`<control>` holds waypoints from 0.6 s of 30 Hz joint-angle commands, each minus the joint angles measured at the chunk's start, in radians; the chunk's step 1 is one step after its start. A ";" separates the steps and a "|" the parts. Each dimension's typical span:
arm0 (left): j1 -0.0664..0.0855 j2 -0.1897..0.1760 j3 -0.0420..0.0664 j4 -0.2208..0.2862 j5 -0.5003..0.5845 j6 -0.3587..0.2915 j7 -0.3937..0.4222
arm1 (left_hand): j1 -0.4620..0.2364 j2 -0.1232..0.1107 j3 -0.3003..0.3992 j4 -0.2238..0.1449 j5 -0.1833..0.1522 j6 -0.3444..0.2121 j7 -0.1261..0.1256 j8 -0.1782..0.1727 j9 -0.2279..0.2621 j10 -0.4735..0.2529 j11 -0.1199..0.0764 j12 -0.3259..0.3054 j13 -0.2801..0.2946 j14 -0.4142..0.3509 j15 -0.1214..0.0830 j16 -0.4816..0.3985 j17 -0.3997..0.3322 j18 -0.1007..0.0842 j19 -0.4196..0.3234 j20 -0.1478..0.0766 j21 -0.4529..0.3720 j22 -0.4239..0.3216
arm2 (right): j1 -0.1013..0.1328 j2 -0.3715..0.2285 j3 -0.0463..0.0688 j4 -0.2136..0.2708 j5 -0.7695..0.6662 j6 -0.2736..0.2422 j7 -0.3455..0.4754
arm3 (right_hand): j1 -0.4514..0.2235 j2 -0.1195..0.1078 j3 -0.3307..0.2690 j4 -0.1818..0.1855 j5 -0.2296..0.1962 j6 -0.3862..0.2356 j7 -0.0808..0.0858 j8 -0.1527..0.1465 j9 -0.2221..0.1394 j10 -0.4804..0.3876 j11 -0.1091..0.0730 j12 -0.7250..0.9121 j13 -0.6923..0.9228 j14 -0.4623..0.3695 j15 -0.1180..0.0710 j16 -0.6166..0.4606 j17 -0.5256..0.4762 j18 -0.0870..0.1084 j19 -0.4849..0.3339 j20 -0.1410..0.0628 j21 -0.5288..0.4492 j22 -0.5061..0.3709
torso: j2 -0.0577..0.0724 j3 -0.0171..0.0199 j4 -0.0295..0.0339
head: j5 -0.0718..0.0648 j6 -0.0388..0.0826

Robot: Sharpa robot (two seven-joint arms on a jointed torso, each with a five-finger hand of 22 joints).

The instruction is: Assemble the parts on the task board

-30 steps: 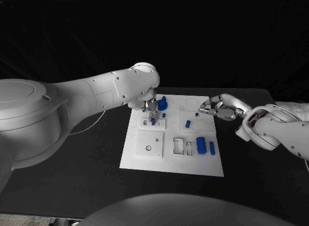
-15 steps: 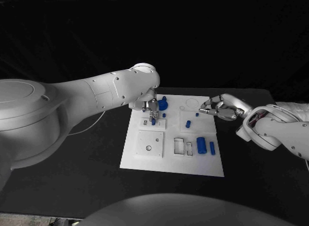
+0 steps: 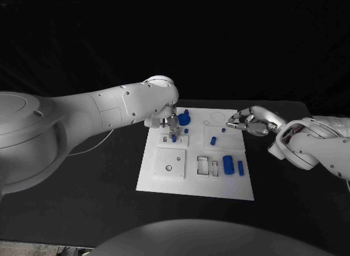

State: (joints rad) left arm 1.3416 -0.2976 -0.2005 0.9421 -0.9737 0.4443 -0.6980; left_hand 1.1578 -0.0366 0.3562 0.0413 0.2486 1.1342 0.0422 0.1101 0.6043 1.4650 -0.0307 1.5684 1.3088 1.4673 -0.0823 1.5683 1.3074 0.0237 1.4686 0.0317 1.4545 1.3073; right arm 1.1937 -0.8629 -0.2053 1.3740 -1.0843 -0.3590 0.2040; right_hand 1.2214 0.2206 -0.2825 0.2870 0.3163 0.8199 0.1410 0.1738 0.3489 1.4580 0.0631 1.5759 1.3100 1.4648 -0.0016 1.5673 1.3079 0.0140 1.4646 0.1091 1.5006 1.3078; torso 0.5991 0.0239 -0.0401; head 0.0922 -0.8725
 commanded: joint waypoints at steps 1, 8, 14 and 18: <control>-0.002 -0.027 -0.002 0.048 -0.044 -0.062 -0.182 | -0.006 -0.008 0.006 -0.001 -0.008 -0.007 -0.004 0.005 0.002 0.106 -0.008 0.002 0.262 0.103 -0.008 0.002 0.263 0.005 0.045 -0.008 -0.006 0.225 | 0.000 0.004 0.000 -0.002 -0.009 0.006 -0.002 | 0.002 0.009 -0.005 -0.002 0.007 0.005 0.000 0.002 -0.001 0.113 -0.001 -0.005 0.261 0.106 0.007 0.003 0.263 0.011 0.036 0.008 -0.003 0.230 | -0.003 0.0010 0.0000 | 0.003 0.000; -0.005 -0.078 -0.004 0.130 -0.076 -0.117 -0.178 | -0.017 -0.008 0.008 0.000 -0.016 -0.008 -0.004 0.008 0.005 0.106 -0.008 0.002 0.262 0.103 -0.008 0.002 0.263 0.005 0.045 -0.008 -0.008 0.224 | -0.002 0.003 0.000 -0.004 -0.012 0.006 -0.002 | 0.002 0.009 -0.005 -0.002 0.007 0.005 0.000 0.002 -0.001 0.113 -0.001 -0.005 0.261 0.106 0.007 0.003 0.263 0.011 0.036 0.008 -0.003 0.230 | -0.004 0.0011 0.0053 | 0.001 0.000; -0.012 -0.111 -0.004 0.167 -0.092 -0.182 -0.172 | -0.026 -0.008 0.009 0.002 -0.023 -0.010 -0.003 0.009 0.008 0.106 -0.008 0.002 0.262 0.103 -0.008 0.002 0.263 0.009 0.038 -0.008 -0.024 0.220 | -0.005 0.004 0.000 -0.008 -0.013 0.005 0.000 | 0.004 0.008 -0.005 -0.003 0.008 0.005 0.000 0.002 -0.002 0.113 -0.001 -0.005 0.261 0.106 0.008 0.003 0.263 0.012 0.033 0.008 -0.006 0.229 | -0.006 0.0015 0.0064 | 0.001 0.000; -0.016 -0.130 -0.003 0.191 -0.095 -0.229 -0.167 | -0.029 -0.009 0.012 0.001 -0.023 -0.014 -0.003 0.008 0.009 0.106 -0.007 0.002 0.262 0.103 -0.008 0.002 0.263 0.010 0.035 -0.008 -0.031 0.217 | -0.006 0.003 0.000 -0.008 -0.013 0.005 0.001 | 0.004 0.008 -0.005 -0.003 0.008 0.005 0.000 0.002 -0.002 0.113 -0.001 -0.005 0.261 0.106 0.008 0.003 0.263 0.012 0.033 0.008 -0.006 0.229 | -0.006 0.0015 0.0072 | 0.002 0.000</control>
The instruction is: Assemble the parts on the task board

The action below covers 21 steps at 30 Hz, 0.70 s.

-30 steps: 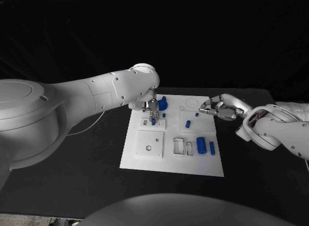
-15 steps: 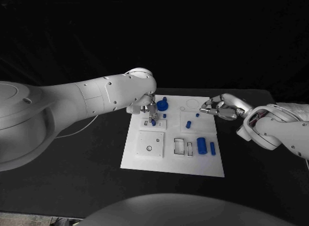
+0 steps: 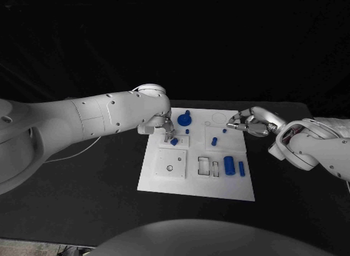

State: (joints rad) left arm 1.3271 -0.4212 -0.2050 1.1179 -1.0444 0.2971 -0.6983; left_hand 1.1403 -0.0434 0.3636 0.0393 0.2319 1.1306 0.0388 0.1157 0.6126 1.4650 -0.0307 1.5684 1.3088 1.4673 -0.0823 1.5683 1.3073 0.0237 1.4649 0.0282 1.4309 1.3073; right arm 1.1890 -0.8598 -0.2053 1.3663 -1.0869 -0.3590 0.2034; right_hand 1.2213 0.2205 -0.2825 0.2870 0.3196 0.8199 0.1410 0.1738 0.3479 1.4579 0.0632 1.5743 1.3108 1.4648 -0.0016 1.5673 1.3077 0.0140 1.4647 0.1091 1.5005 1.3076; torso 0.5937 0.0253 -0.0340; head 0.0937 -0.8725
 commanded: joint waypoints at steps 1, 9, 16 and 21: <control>-0.003 -0.011 0.002 0.022 -0.024 -0.092 -0.166 | -0.012 -0.002 0.006 0.003 -0.006 -0.013 0.001 0.001 0.000 0.106 -0.007 0.002 0.262 0.103 -0.008 0.002 0.263 0.011 0.038 -0.005 -0.011 0.216 | -0.002 0.000 0.000 -0.001 -0.011 0.005 0.001 | 0.004 0.008 -0.005 -0.003 0.005 0.005 0.000 0.002 -0.001 0.113 -0.001 -0.003 0.260 0.106 0.008 0.003 0.263 0.012 0.033 0.008 -0.007 0.229 | 0.000 0.0001 0.0013 | 0.001 0.000; -0.010 -0.034 0.005 0.053 -0.022 -0.155 -0.155 | -0.027 -0.006 0.014 0.007 -0.014 -0.029 0.007 -0.002 0.002 0.106 -0.002 0.002 0.262 0.103 -0.003 0.002 0.263 0.015 0.030 -0.001 -0.030 0.210 | -0.005 -0.001 0.000 -0.003 -0.011 0.003 0.004 | 0.006 0.009 -0.005 -0.004 0.006 0.005 0.000 0.002 -0.001 0.113 -0.001 -0.003 0.260 0.106 0.008 0.003 0.263 0.012 0.032 0.008 -0.008 0.228 | 0.000 0.0010 -0.0017 | 0.005 0.000; -0.012 -0.077 0.002 0.101 -0.012 -0.250 -0.099 | -0.066 -0.013 -0.006 0.047 -0.107 -0.073 0.024 -0.019 -0.006 0.102 0.010 -0.002 0.256 0.103 0.006 0.002 0.263 0.016 0.026 0.007 -0.043 0.208 | -0.007 -0.006 0.000 0.004 -0.011 -0.019 0.023 | 0.032 0.000 -0.002 -0.018 0.004 0.004 0.001 0.000 -0.004 0.113 0.000 -0.003 0.260 0.106 0.008 0.003 0.263 0.012 0.033 0.009 -0.007 0.229 | 0.001 0.0001 -0.0024 | 0.001 0.000; -0.012 -0.157 0.003 0.196 -0.003 -0.350 -0.025 | -0.045 -0.017 -0.003 0.047 -0.109 -0.111 0.028 -0.021 -0.011 0.106 0.008 0.002 0.262 0.103 0.007 0.002 0.263 0.014 0.031 0.008 -0.031 0.212 | -0.007 -0.015 0.000 0.039 -0.022 -0.070 0.059 | 0.200 -0.039 0.049 -0.137 -0.063 0.003 -0.010 -0.004 -0.010 0.113 -0.016 -0.003 0.260 0.106 -0.005 0.003 0.263 0.004 0.057 -0.001 0.016 0.240 | 0.000 -0.0015 -0.0018 | -0.002 0.000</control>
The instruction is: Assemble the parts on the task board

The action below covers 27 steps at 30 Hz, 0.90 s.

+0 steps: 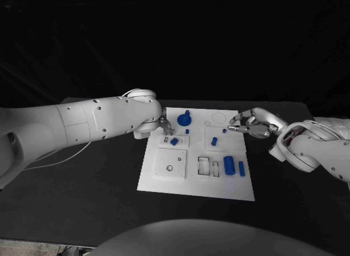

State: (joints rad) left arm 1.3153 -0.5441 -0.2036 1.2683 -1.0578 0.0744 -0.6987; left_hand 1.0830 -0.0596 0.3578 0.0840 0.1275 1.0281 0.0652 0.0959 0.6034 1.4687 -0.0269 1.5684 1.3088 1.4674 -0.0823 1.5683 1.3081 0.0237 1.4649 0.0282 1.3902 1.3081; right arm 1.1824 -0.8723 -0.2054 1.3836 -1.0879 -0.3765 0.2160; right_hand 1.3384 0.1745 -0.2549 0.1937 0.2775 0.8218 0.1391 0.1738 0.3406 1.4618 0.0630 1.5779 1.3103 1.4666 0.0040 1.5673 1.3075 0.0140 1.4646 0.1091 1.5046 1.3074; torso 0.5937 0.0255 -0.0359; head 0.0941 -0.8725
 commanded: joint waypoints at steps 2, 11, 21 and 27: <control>0.002 -0.076 0.003 0.093 0.023 -0.155 -0.001 | 0.013 -0.003 -0.001 0.010 -0.006 -0.009 0.004 0.006 -0.001 0.102 0.009 0.002 0.262 0.103 0.010 0.002 0.263 0.013 0.033 0.010 0.014 0.214 | 0.002 -0.004 0.000 0.043 -0.042 -0.063 0.048 | 0.127 -0.003 0.039 -0.078 -0.009 0.002 -0.013 -0.006 -0.006 0.109 -0.021 -0.007 0.260 0.104 -0.016 0.003 0.263 0.001 0.066 -0.006 0.022 0.244 | -0.002 -0.0017 0.0012 | -0.004 0.000; 0.019 -0.228 -0.002 0.227 0.176 -0.180 0.117 | -0.003 -0.017 -0.061 0.097 0.054 -0.065 0.033 -0.008 -0.051 0.102 0.043 0.002 0.262 0.103 0.039 0.002 0.263 0.007 0.040 0.033 0.036 0.221 | 0.051 0.047 0.001 0.092 -0.176 -0.018 -0.004 | 0.203 -0.031 0.087 -0.141 0.021 0.011 -0.027 -0.016 -0.022 0.109 -0.035 -0.007 0.260 0.104 -0.029 0.003 0.263 -0.006 0.085 -0.020 0.042 0.253 | -0.007 -0.0081 0.0207 | -0.021 0.000; 0.029 -0.319 -0.011 0.309 0.415 -0.221 0.211 | 0.202 0.015 -0.114 0.028 0.328 0.010 0.014 0.042 -0.100 0.102 0.028 0.002 0.262 0.103 0.032 0.002 0.263 -0.011 0.080 0.031 0.128 0.246 | 0.064 0.166 0.001 0.046 -0.313 0.099 -0.087 | 0.209 -0.065 0.120 -0.164 0.092 -0.010 -0.035 -0.041 -0.044 0.109 -0.044 -0.007 0.260 0.104 -0.037 0.003 0.263 -0.008 0.090 -0.029 0.048 0.256 | -0.007 -0.0203 0.0609 | -0.033 0.000; 0.036 -0.340 -0.013 0.330 0.442 -0.128 0.143 | 0.207 0.038 -0.154 0.047 0.276 0.008 0.005 0.086 -0.092 0.102 0.020 0.002 0.262 0.103 0.023 0.002 0.263 -0.011 0.081 0.024 0.130 0.247 | 0.062 0.226 0.001 0.017 -0.340 0.130 -0.104 | 0.193 -0.091 0.165 -0.166 0.214 0.000 -0.032 -0.045 -0.055 0.109 -0.042 -0.007 0.260 0.104 -0.037 0.003 0.263 -0.009 0.092 -0.029 0.049 0.256 | -0.003 -0.0285 0.0709 | -0.038 0.000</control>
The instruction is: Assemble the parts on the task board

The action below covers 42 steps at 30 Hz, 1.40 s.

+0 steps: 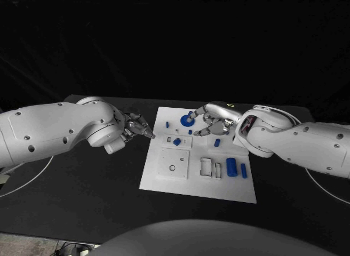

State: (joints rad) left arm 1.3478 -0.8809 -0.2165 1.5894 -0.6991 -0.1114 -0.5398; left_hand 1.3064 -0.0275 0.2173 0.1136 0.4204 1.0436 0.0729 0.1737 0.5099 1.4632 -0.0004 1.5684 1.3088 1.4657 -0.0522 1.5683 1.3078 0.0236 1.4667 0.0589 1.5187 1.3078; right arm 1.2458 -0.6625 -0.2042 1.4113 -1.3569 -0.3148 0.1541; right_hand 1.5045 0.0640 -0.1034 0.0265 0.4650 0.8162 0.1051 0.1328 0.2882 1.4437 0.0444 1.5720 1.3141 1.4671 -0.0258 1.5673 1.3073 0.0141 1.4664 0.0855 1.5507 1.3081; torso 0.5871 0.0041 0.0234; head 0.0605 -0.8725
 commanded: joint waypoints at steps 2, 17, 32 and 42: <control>0.006 -0.005 -0.001 0.014 0.059 0.097 -0.041 | -0.051 0.014 -0.033 0.053 -0.018 -0.007 -0.005 0.025 0.005 0.108 -0.007 0.002 0.262 0.105 -0.007 0.002 0.263 -0.011 0.078 -0.007 -0.001 0.246 | -0.003 0.035 0.000 -0.022 -0.077 0.074 -0.047 | 0.019 0.012 0.028 0.004 0.043 0.010 0.003 -0.004 -0.005 0.127 -0.023 -0.001 0.257 0.104 -0.006 0.003 0.263 -0.009 0.092 -0.005 0.005 0.256 | 0.005 -0.0090 0.0167 | -0.008 0.000; 0.009 -0.001 -0.002 0.040 -0.039 0.143 -0.065 | -0.023 0.016 -0.098 0.106 -0.012 -0.059 -0.031 0.192 0.094 0.108 -0.030 0.002 0.262 0.105 -0.028 0.002 0.263 -0.010 0.077 -0.026 -0.002 0.246 | -0.035 0.134 0.001 -0.107 -0.126 0.121 -0.093 | -0.028 -0.041 0.099 0.020 0.028 0.030 0.011 -0.006 -0.012 0.127 -0.016 -0.001 0.257 0.104 0.000 0.003 0.263 -0.013 0.101 0.000 0.017 0.261 | 0.014 -0.0161 0.0353 | -0.019 0.000; 0.009 0.012 -0.005 0.040 -0.050 0.158 -0.045 | 0.011 0.008 -0.102 0.093 -0.029 -0.063 -0.034 0.210 0.094 0.108 -0.033 0.002 0.262 0.105 -0.030 0.002 0.263 -0.010 0.076 -0.028 -0.003 0.245 | -0.073 0.182 0.003 -0.182 -0.150 0.127 -0.115 | -0.039 -0.076 0.158 0.010 0.024 -0.023 0.005 -0.022 -0.008 0.127 -0.019 -0.001 0.257 0.104 -0.002 0.003 0.263 -0.011 0.096 0.000 0.010 0.258 | 0.008 -0.0173 0.0349 | -0.013 0.000; 0.009 0.017 -0.005 0.039 -0.050 0.154 -0.039 | 0.013 0.011 -0.103 0.096 -0.030 -0.069 -0.032 0.210 0.092 0.108 -0.032 0.002 0.262 0.105 -0.030 0.002 0.263 -0.008 0.071 -0.028 -0.012 0.242 | -0.088 0.196 0.003 -0.203 -0.154 0.101 -0.101 | -0.068 -0.091 0.194 0.010 -0.049 -0.032 0.001 0.046 0.063 0.127 -0.023 -0.001 0.257 0.104 -0.006 0.003 0.263 -0.010 0.094 -0.004 0.008 0.258 | 0.005 -0.0176 0.0333 | -0.006 0.000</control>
State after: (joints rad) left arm 1.3555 -0.8671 -0.2216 1.6270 -0.7453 0.0279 -0.5938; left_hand 1.3076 -0.0184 0.1148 0.2105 0.3970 0.9804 0.0388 0.3774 0.6038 1.4650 -0.0272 1.5684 1.3088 1.4654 -0.0733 1.5683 1.3074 0.0234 1.4650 0.0389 1.5127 1.3075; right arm 1.1596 -0.4689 -0.2014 1.2116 -1.4920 -0.2055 0.0474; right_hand 1.4425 -0.0241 0.0847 0.0389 0.4269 0.7905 0.1046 0.1732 0.3451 1.4682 0.0202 1.5680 1.3077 1.4648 -0.0311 1.5673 1.3079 0.0141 1.4664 0.0857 1.5624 1.3076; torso 0.5933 -0.0130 0.0571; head 0.0527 -0.8725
